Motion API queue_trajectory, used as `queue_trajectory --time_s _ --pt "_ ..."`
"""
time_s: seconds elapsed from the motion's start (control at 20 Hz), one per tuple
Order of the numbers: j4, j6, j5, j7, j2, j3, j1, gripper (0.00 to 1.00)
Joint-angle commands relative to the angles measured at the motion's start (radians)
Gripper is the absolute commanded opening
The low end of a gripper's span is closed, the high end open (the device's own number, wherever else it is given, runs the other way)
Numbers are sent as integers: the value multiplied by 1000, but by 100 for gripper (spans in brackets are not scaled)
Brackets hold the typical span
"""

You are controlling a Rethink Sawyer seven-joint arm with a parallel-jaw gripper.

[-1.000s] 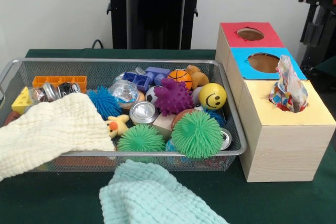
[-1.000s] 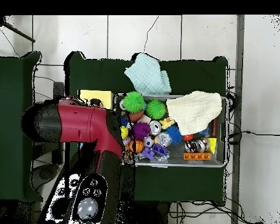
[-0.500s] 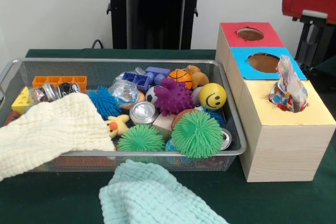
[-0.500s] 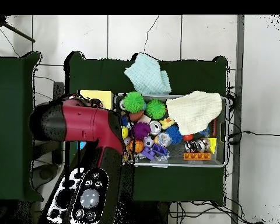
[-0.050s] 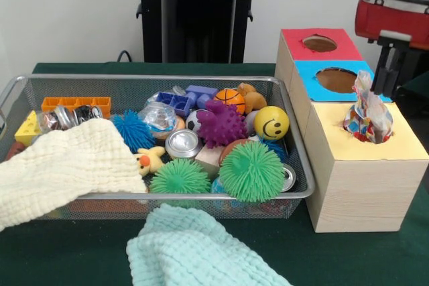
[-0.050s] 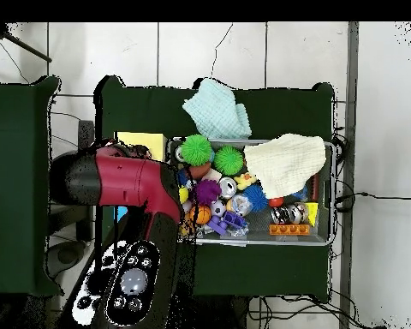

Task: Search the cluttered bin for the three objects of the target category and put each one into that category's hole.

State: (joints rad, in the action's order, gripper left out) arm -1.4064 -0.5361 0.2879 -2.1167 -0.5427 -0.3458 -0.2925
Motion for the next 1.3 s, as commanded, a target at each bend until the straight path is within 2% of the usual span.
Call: queue_trajectory --time_s 0.05,0.4,0.75,1.0,1.3 --pt "-140 60 38 -244 72 77 -10 0" --pt "-173 108 51 -235 88 99 2 0" --pt "-194 172 94 -279 132 96 -32 0" --pt "-202 218 116 -250 146 124 -17 0" --pt "-174 199 138 -213 165 166 -2 0"
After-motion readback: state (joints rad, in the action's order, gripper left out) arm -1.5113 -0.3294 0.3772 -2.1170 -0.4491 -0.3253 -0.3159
